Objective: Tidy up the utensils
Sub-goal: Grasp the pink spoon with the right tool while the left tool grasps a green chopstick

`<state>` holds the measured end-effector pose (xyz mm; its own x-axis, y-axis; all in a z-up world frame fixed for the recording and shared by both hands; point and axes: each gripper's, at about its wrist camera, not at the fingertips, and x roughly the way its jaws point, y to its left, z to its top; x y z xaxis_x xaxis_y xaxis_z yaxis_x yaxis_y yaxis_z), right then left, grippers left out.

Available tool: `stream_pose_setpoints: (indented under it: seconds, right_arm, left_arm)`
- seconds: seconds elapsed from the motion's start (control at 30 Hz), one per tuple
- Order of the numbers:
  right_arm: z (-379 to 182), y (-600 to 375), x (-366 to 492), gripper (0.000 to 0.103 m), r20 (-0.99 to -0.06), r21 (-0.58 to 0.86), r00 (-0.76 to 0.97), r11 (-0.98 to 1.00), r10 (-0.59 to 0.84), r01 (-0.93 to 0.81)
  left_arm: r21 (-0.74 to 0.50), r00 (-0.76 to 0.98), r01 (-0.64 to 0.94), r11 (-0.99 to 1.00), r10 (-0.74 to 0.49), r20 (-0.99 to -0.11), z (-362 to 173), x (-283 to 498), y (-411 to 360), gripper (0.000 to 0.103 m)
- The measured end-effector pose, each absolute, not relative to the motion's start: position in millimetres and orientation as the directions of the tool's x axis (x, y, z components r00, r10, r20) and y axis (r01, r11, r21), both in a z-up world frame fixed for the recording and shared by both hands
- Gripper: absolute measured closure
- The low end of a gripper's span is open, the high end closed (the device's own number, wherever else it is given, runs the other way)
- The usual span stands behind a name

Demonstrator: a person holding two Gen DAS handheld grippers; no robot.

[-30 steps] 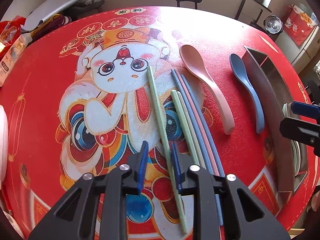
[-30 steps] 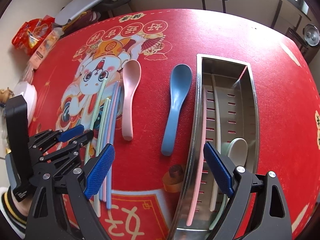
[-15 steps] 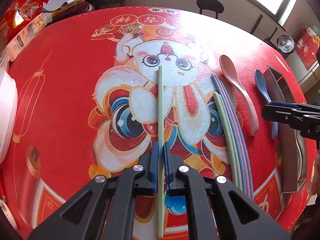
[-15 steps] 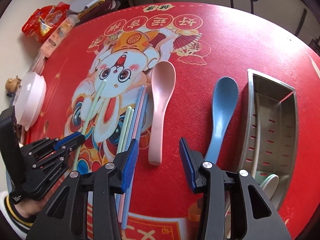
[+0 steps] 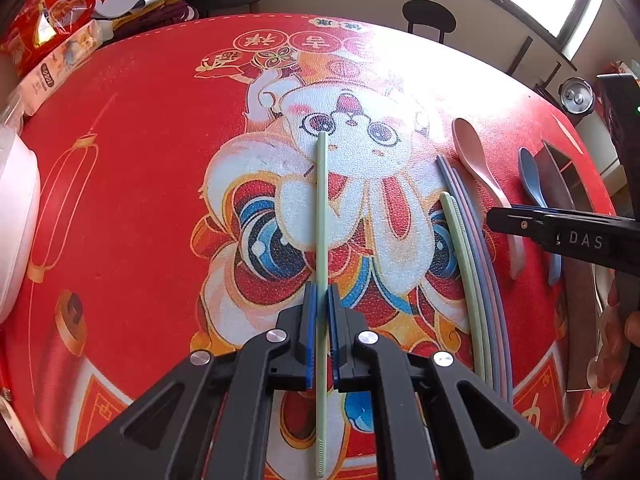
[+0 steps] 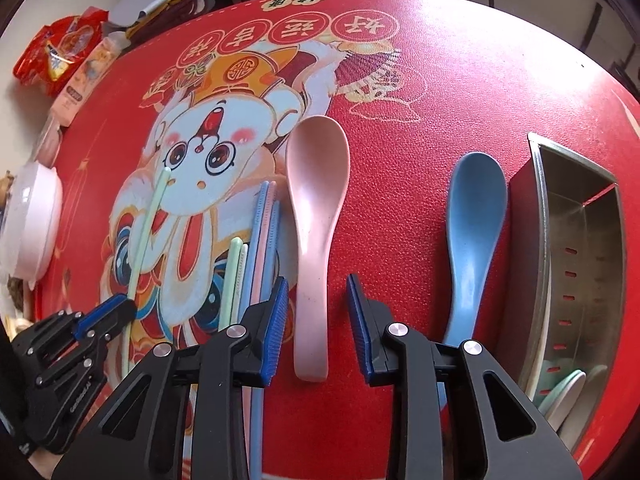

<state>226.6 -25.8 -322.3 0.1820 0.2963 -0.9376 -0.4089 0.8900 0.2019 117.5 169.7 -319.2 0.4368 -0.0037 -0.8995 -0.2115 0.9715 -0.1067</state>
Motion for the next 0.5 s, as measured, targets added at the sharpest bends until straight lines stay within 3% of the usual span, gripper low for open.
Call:
stream_pose_setpoints:
  seconds: [0.5]
  right_arm:
    - [-324, -14, 217, 0.074, -0.935, 0.103, 0.252, 0.871, 0.249, -0.481]
  left_arm:
    - [-0.109, 0.446, -0.219, 0.970, 0.000, -0.895, -319, 115, 168, 0.095]
